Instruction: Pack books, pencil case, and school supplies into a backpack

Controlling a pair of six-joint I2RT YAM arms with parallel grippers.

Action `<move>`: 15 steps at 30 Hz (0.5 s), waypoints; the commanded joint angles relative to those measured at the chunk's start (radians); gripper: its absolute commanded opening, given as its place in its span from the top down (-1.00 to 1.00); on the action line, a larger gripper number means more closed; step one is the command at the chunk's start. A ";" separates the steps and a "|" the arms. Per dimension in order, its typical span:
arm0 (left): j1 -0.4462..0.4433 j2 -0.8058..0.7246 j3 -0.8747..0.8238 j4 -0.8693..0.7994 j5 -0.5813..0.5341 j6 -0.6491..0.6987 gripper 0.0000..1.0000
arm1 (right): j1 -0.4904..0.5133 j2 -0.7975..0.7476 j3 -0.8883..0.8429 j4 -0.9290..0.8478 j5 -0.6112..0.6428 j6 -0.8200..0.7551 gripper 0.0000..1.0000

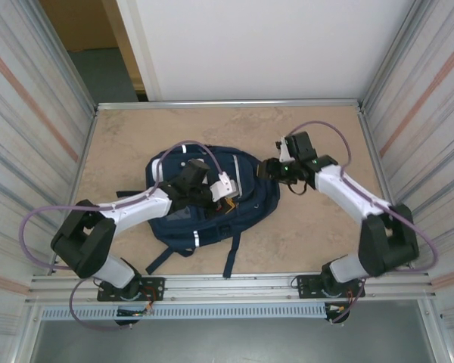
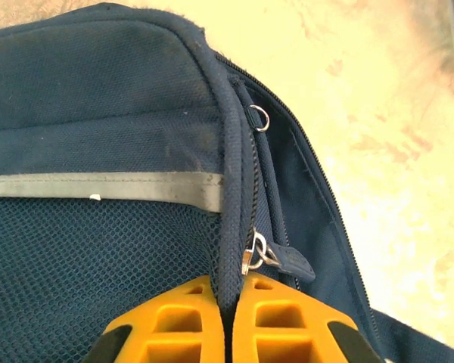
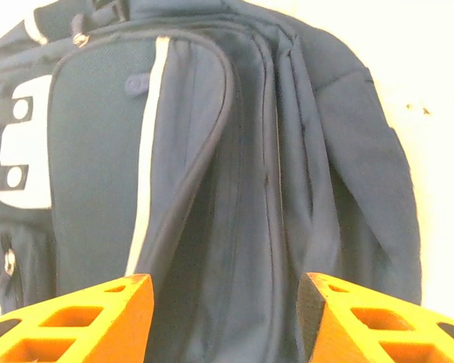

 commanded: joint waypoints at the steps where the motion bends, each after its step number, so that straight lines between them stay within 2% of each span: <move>1: 0.032 0.012 0.046 0.082 0.196 -0.119 1.00 | 0.089 -0.127 -0.133 0.023 0.027 -0.129 -0.01; 7: 0.044 0.044 0.085 0.049 0.288 -0.191 1.00 | 0.367 -0.283 -0.314 0.229 0.128 -0.432 -0.05; 10: 0.055 0.052 0.097 0.045 0.314 -0.244 1.00 | 0.431 -0.299 -0.360 0.312 0.171 -0.503 -0.10; 15: 0.057 0.065 0.114 0.018 0.354 -0.278 1.00 | 0.471 -0.237 -0.342 0.385 0.283 -0.488 -0.09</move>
